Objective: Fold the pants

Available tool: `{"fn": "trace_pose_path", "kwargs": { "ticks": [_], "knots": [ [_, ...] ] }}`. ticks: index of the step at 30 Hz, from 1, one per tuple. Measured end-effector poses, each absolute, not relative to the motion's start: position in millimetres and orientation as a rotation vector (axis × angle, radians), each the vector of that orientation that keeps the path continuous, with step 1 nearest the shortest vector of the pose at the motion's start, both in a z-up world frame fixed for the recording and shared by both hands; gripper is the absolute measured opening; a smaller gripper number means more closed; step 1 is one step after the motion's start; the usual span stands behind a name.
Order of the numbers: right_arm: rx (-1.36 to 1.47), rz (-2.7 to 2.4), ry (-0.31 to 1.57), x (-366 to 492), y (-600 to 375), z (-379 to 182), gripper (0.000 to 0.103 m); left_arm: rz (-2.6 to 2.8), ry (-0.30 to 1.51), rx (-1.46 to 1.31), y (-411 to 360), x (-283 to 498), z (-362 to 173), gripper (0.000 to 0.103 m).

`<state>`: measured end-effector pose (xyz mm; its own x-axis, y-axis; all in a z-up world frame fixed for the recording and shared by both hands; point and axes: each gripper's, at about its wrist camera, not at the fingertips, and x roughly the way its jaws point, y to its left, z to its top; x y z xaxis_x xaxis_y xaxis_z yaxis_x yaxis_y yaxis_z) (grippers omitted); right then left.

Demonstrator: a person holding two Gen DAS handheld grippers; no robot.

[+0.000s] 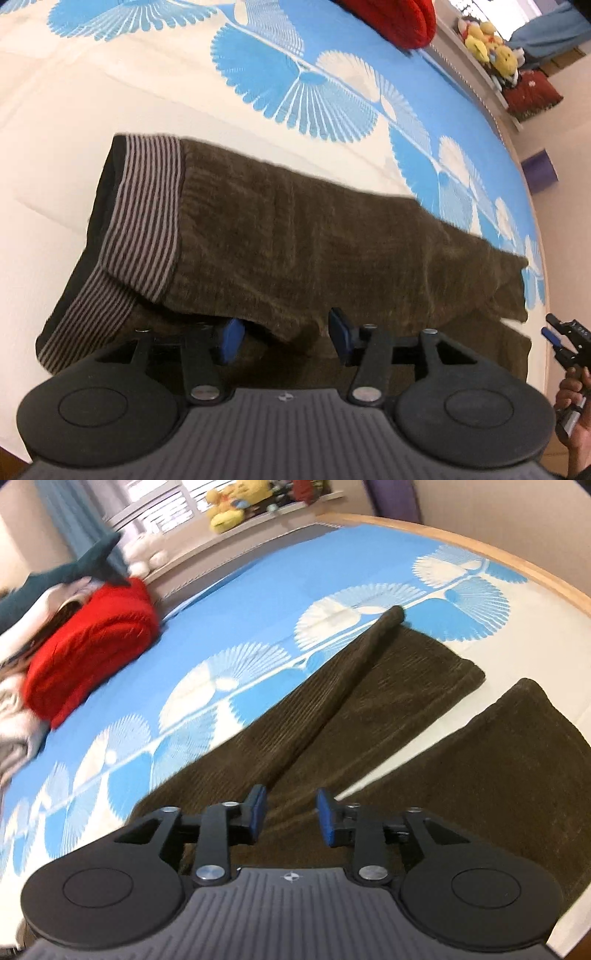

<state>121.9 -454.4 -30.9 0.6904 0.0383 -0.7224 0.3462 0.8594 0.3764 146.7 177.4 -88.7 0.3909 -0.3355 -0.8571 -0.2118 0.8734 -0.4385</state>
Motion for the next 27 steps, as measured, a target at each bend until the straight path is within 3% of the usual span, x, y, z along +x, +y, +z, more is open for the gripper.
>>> {"fn": "trace_pose_path", "kwargs": {
  "ticks": [2, 3, 4, 5, 7, 12, 22, 23, 25, 27],
  "knots": [
    [0.565, -0.204, 0.787, 134.6, -466.9, -37.4, 0.038, -0.064, 1.169, -0.537, 180.5, 149.3, -86.6, 0.053],
    [0.586, -0.216, 0.784, 143.0, -474.2, -42.9, 0.038, -0.045, 1.168, -0.524, 180.7, 150.8, -86.2, 0.042],
    [0.604, -0.226, 0.784, 151.2, -480.5, -48.9, 0.038, -0.022, 1.169, -0.496, 179.8, 152.1, -85.5, 0.021],
    [0.626, -0.231, 0.784, 161.1, -488.0, -56.3, 0.038, 0.008, 1.163, -0.440, 177.7, 152.9, -83.6, 0.010],
    [0.661, -0.239, 0.780, 176.7, -499.2, -70.0, 0.038, 0.034, 1.118, -0.342, 172.1, 152.1, -75.0, 0.006],
    [0.755, -0.291, 0.775, 217.4, -523.3, -107.5, 0.038, 0.023, 0.976, -0.100, 145.2, 150.8, -50.9, 0.006],
    [0.856, -0.355, 0.726, 272.4, -543.3, -145.5, 0.038, -0.010, 1.084, -0.121, 150.9, 164.3, -68.8, 0.011],
    [0.837, -0.364, 0.722, 275.4, -541.0, -145.0, 0.035, -0.009, 1.092, -0.151, 154.7, 165.5, -70.0, 0.013],
    [0.776, -0.384, 0.716, 279.3, -534.7, -141.8, 0.013, -0.013, 1.112, -0.245, 163.8, 168.9, -73.0, 0.024],
    [0.757, -0.390, 0.710, 278.7, -532.5, -139.3, 0.009, -0.002, 1.132, -0.329, 170.7, 171.2, -75.9, 0.026]
  ]
}}
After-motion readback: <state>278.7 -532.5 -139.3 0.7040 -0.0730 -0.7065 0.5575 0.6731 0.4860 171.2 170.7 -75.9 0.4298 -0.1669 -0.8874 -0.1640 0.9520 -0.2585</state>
